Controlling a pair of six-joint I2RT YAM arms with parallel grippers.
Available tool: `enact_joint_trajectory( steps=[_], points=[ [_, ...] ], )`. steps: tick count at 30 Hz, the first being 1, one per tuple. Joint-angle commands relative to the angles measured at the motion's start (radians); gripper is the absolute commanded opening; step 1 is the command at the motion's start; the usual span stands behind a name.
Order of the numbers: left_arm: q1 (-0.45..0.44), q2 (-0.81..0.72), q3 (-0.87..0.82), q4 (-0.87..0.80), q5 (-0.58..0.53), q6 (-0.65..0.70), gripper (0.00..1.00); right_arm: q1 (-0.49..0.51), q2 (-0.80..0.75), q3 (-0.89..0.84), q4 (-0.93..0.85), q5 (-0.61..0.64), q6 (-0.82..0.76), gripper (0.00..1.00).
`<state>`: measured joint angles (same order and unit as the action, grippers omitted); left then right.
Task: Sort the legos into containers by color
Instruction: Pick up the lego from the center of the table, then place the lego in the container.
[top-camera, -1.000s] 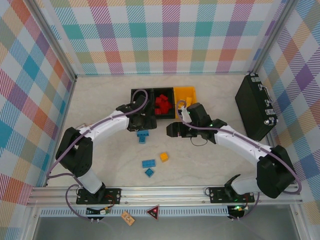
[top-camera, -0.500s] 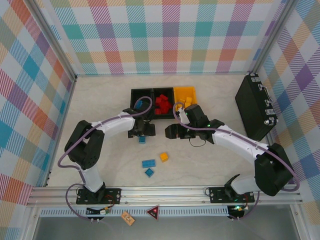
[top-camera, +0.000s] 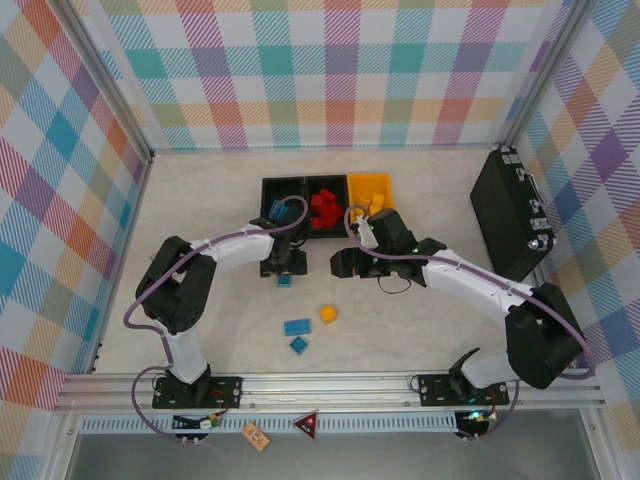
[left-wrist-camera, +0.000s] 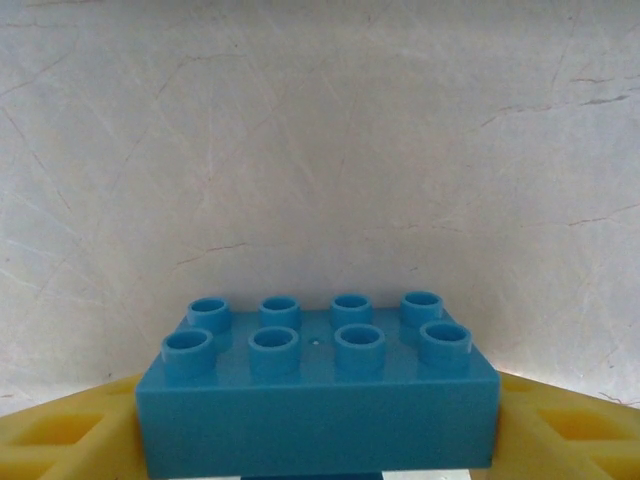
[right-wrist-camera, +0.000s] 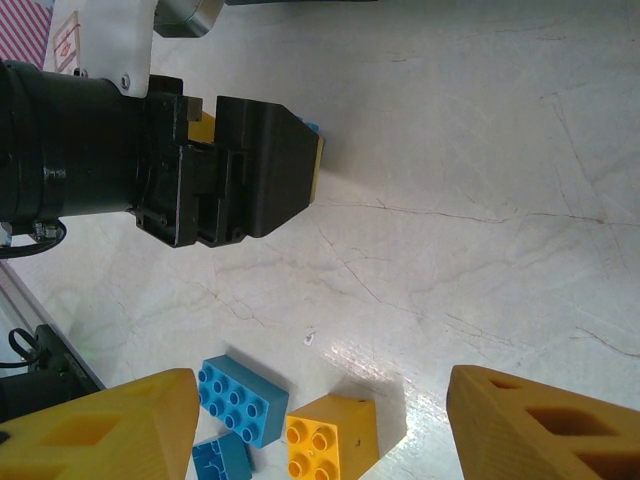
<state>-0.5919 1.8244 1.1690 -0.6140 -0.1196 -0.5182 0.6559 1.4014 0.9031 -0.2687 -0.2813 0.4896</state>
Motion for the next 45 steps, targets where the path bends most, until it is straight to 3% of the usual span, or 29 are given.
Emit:
enact_joint_trajectory(
  steps=[1, 10, 17, 26, 33, 45],
  points=[
    [0.010, 0.021, 0.012, 0.006, -0.026, 0.025, 0.72, 0.010, 0.008, 0.017, 0.020, -0.001, -0.006, 0.67],
    [0.019, 0.029, 0.041, -0.009, -0.037, 0.045, 0.55, 0.011, 0.012, 0.012, 0.035, -0.002, 0.003, 0.66],
    [0.020, -0.047, 0.054, -0.046, -0.047, 0.056, 0.54, 0.013, 0.007, 0.006, 0.047, 0.002, 0.003, 0.66],
    [0.076, -0.072, 0.192, -0.116, 0.011, 0.064, 0.54, 0.013, 0.012, 0.053, 0.021, 0.044, -0.001, 0.66],
    [0.150, -0.005, 0.338, -0.104, 0.062, 0.017, 0.53, 0.013, 0.016, 0.073, 0.026, 0.050, 0.004, 0.66],
    [0.209, 0.208, 0.619, -0.153, 0.005, 0.034, 0.53, 0.012, -0.022, 0.033, 0.035, 0.074, 0.030, 0.66]
  ],
)
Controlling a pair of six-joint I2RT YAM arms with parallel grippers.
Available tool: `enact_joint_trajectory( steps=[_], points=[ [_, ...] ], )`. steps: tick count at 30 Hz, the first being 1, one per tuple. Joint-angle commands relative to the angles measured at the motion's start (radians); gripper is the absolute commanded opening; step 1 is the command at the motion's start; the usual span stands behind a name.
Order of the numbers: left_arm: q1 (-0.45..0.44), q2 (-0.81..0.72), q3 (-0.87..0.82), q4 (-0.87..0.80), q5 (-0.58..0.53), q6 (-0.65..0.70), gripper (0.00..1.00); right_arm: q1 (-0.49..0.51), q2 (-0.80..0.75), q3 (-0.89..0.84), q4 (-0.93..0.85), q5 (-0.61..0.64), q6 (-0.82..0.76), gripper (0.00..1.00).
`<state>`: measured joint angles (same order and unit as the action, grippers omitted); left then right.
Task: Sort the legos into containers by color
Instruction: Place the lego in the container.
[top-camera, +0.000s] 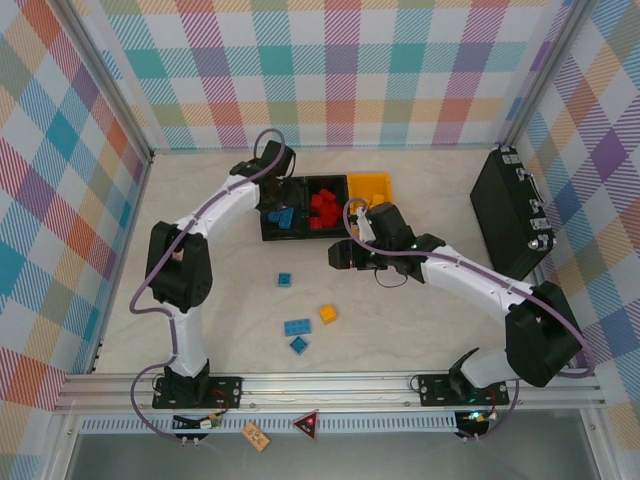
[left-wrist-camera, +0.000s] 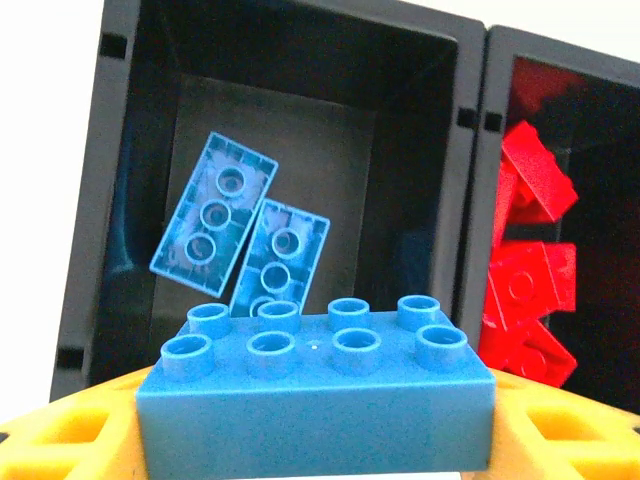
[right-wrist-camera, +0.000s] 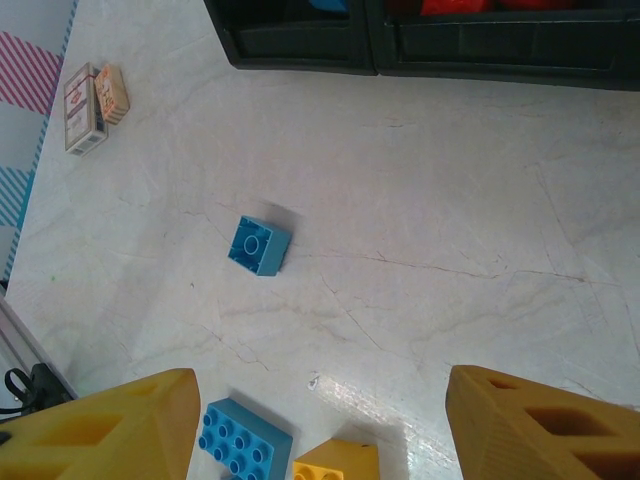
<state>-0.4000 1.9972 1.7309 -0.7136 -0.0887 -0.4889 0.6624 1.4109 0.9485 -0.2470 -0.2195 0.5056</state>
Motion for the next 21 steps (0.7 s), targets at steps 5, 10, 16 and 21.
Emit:
enact_joint_trajectory(
  steps=[5, 10, 16, 21],
  points=[
    [0.031, 0.112, 0.144, -0.067, -0.060, 0.015, 0.53, 0.006, -0.036, -0.015, 0.004, 0.016, 0.014, 0.67],
    [0.038, 0.189, 0.234, -0.078, -0.081, 0.006, 0.54, 0.006, -0.030, -0.009, 0.006, 0.019, 0.016, 0.67],
    [0.043, 0.268, 0.322, -0.093, -0.085, -0.015, 0.55, 0.006, -0.039, -0.009, 0.002, 0.025, 0.019, 0.67],
    [0.043, 0.299, 0.348, -0.097, -0.084, -0.025, 0.57, 0.006, -0.050, -0.010, -0.008, 0.034, 0.016, 0.67]
  ],
)
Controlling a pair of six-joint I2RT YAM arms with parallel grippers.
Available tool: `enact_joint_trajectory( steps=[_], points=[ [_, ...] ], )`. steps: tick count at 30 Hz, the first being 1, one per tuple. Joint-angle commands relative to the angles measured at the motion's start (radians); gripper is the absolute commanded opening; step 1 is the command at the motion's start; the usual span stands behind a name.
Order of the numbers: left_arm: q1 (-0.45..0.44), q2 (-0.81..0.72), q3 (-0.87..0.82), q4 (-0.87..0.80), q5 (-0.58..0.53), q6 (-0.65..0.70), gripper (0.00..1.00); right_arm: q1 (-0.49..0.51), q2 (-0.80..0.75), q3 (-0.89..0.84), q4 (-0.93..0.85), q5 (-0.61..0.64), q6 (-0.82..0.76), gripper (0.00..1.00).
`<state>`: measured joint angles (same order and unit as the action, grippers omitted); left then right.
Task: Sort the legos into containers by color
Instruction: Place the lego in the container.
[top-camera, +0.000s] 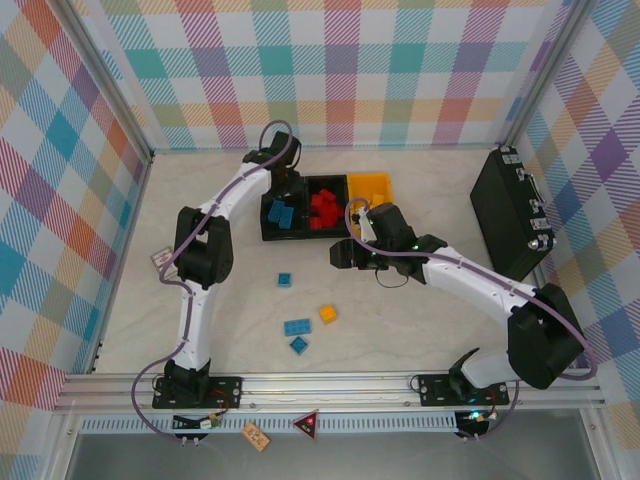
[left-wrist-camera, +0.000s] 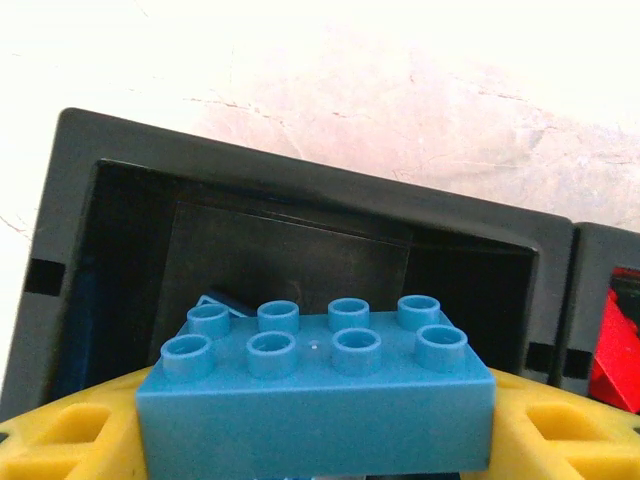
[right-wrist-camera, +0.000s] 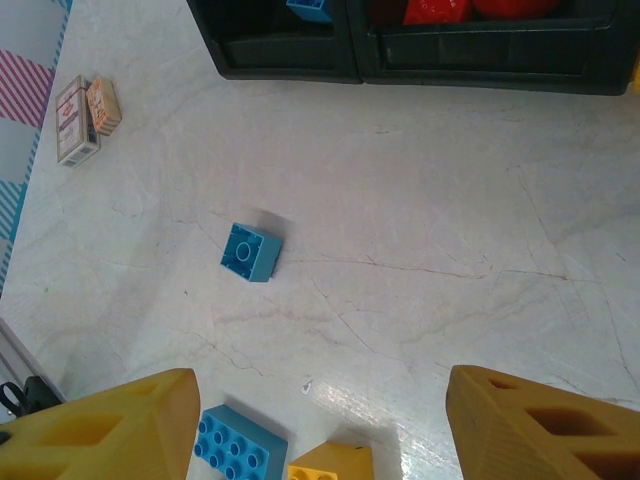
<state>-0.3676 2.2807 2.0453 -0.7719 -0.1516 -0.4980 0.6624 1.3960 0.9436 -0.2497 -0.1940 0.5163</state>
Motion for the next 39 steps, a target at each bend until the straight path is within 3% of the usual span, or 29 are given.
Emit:
enact_joint_trajectory(
  steps=[1, 16, 23, 39],
  points=[
    [0.010, 0.018, 0.036, -0.035, -0.018, -0.017, 0.58, 0.005, -0.036, -0.005, -0.005, 0.008, 0.004, 0.67],
    [0.010, -0.004, 0.031, -0.030, -0.002, -0.021, 0.74, 0.006, -0.025, 0.012, -0.004, 0.000, -0.006, 0.67],
    [0.004, -0.068, -0.025, -0.008, 0.025, -0.021, 0.72, 0.005, -0.026, 0.014, -0.005, 0.007, -0.009, 0.67],
    [-0.040, -0.406, -0.389, 0.052, 0.172, 0.062, 0.66, 0.006, -0.045, 0.014, -0.039, -0.055, -0.086, 0.66]
  ],
)
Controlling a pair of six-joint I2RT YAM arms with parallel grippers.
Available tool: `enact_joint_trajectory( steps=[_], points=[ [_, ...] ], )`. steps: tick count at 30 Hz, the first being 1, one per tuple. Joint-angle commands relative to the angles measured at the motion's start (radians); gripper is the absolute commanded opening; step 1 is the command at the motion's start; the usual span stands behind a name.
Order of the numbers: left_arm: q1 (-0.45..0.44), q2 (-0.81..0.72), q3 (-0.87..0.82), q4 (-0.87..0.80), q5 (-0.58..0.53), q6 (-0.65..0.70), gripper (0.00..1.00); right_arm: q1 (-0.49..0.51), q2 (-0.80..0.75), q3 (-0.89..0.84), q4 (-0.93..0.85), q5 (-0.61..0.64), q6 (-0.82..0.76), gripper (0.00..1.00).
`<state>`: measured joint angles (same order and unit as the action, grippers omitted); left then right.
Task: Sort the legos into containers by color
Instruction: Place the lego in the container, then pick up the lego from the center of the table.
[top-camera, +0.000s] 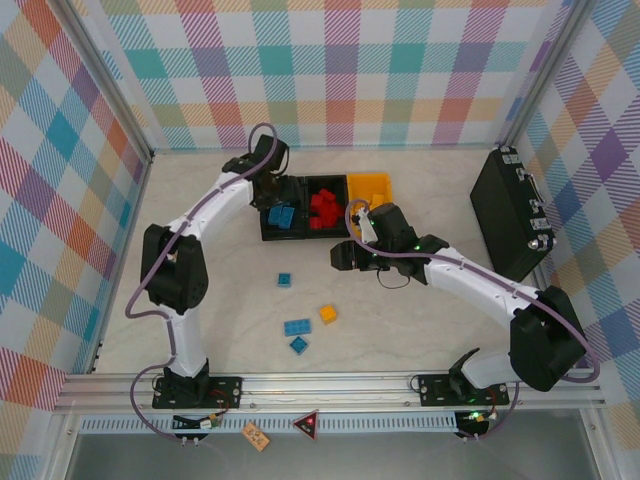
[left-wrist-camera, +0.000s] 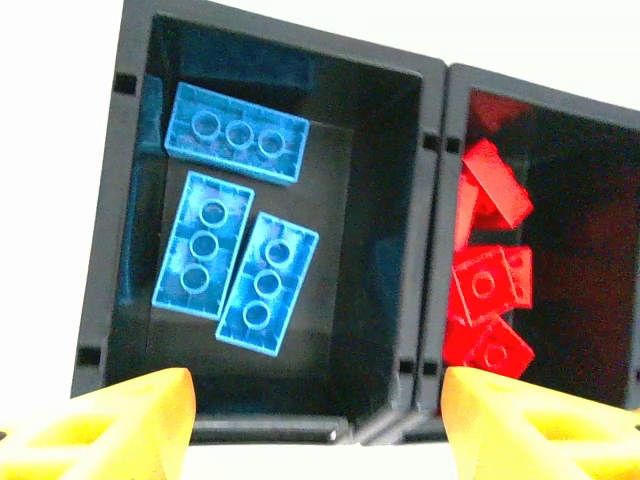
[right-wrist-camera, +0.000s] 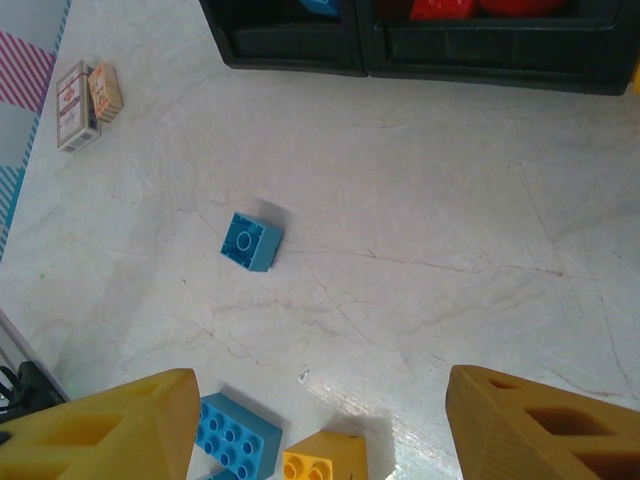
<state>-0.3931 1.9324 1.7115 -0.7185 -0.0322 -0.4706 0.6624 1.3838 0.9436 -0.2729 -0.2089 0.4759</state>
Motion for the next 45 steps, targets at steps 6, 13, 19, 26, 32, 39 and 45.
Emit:
enact_joint_trajectory(
  steps=[6, 13, 19, 26, 32, 39, 45],
  points=[
    [-0.052, -0.174, -0.184, -0.027, 0.062, 0.067, 0.63, 0.006, -0.041, 0.012, -0.033, -0.090, -0.097, 0.66],
    [-0.109, -0.282, -0.369, -0.029, 0.045, 0.047, 0.60, 0.006, -0.039, 0.009, -0.048, -0.147, -0.146, 0.66],
    [-0.153, -0.318, -0.484, -0.011, 0.029, 0.008, 0.61, 0.007, -0.031, -0.005, -0.032, -0.151, -0.140, 0.65],
    [-0.180, -0.291, -0.545, -0.014, 0.032, -0.010, 0.64, 0.017, -0.009, -0.011, -0.033, -0.148, -0.138, 0.65],
    [-0.184, -0.230, -0.580, 0.005, 0.031, -0.018, 0.66, 0.019, -0.006, -0.021, -0.014, -0.144, -0.121, 0.65],
    [-0.214, -0.170, -0.586, 0.028, 0.025, -0.033, 0.63, 0.020, 0.004, -0.030, -0.014, -0.144, -0.116, 0.65],
    [-0.217, -0.141, -0.590, 0.036, -0.005, -0.037, 0.48, 0.022, 0.010, -0.039, -0.002, -0.150, -0.106, 0.65]
  ],
)
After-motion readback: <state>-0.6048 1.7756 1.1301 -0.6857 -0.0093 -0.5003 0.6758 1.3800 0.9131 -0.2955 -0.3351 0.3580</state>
